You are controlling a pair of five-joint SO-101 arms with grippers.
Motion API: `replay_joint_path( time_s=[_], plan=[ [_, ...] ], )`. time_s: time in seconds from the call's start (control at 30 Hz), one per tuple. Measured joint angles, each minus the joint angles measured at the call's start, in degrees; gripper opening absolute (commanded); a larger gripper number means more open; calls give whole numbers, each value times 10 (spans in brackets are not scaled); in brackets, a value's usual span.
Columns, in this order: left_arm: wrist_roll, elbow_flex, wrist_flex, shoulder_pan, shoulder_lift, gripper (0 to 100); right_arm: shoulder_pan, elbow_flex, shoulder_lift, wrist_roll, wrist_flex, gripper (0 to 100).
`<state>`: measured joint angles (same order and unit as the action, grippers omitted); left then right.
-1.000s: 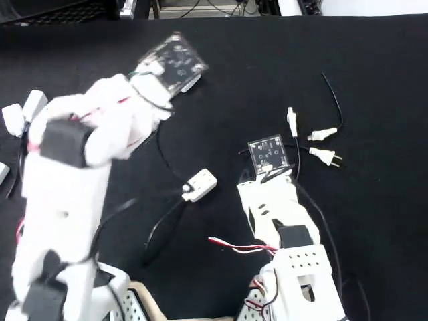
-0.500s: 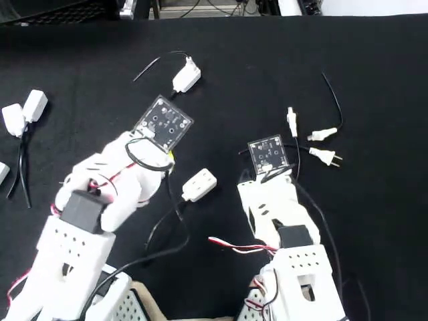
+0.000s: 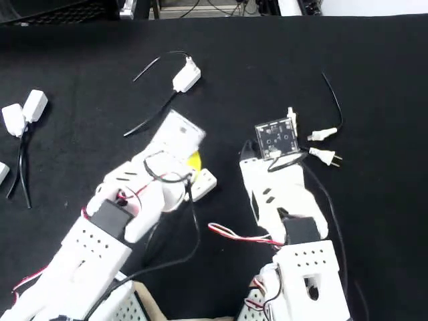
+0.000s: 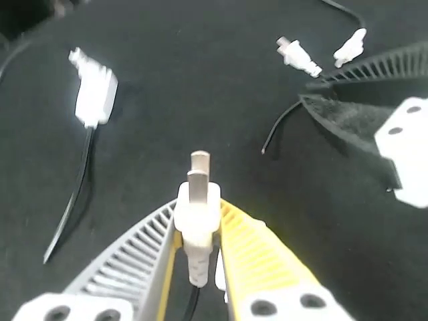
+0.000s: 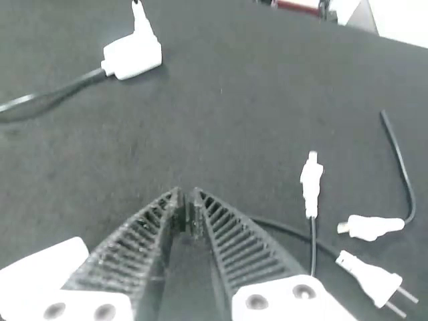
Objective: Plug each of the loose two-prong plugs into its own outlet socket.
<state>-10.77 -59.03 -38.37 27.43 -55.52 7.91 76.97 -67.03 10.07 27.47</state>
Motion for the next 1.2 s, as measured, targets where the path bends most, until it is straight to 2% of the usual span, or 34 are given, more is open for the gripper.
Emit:
replay_joint_path(
  time_s=[0.13,0.3,0.4,0.53,0.73,0.9,1.03,1.2],
  plan=[
    [-55,-77,51,43,-38,27,0,-30,0,-12,0,11],
    [-94,-171,114,81,-175,28,0,-66,0,-109,0,11],
    [-97,-211,120,82,-282,28,0,-70,0,-167,1,12],
    [-97,-254,105,82,-404,28,1,-70,-10,-190,35,12],
    [-97,-273,84,80,-461,29,55,-70,-149,-183,84,12],
    [-97,-283,84,77,-460,29,175,-33,-338,-101,130,12],
    [-98,-283,84,77,-460,29,269,-24,-363,-48,184,12],
    [-97,-284,83,76,-460,28,285,-13,-366,-27,198,12]
  ],
)
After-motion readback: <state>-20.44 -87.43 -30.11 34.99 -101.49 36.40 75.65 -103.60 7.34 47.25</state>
